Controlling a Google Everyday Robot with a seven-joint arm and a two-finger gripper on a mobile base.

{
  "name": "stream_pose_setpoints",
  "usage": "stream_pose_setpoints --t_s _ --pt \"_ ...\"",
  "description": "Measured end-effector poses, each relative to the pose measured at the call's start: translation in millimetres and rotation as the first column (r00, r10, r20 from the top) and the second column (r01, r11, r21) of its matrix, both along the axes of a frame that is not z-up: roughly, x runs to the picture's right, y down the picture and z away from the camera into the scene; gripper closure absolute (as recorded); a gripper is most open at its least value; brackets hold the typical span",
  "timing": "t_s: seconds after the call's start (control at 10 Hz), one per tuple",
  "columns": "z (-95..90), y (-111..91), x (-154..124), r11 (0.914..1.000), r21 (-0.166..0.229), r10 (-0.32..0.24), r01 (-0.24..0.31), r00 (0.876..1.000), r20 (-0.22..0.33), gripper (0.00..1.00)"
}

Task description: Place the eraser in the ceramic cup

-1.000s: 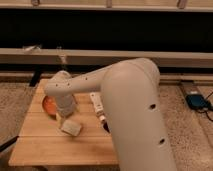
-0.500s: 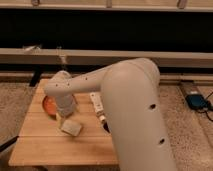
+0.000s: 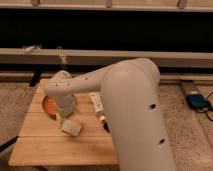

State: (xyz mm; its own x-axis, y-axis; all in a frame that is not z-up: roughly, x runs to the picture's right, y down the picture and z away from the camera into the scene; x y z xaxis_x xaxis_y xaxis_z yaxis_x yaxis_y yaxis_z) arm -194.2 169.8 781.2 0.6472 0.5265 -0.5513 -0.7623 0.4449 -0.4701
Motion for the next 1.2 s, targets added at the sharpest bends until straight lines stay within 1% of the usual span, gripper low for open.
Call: stream_pose_setpoints --t_s 1.0,1.2 --pt "-0.5 0 1 1.0000 0.002 -0.001 0.001 1.000 -0.002 0.20" --pt "-16.4 3 6 0.9999 0.017 0.000 0.000 1.000 -0.023 0.20"
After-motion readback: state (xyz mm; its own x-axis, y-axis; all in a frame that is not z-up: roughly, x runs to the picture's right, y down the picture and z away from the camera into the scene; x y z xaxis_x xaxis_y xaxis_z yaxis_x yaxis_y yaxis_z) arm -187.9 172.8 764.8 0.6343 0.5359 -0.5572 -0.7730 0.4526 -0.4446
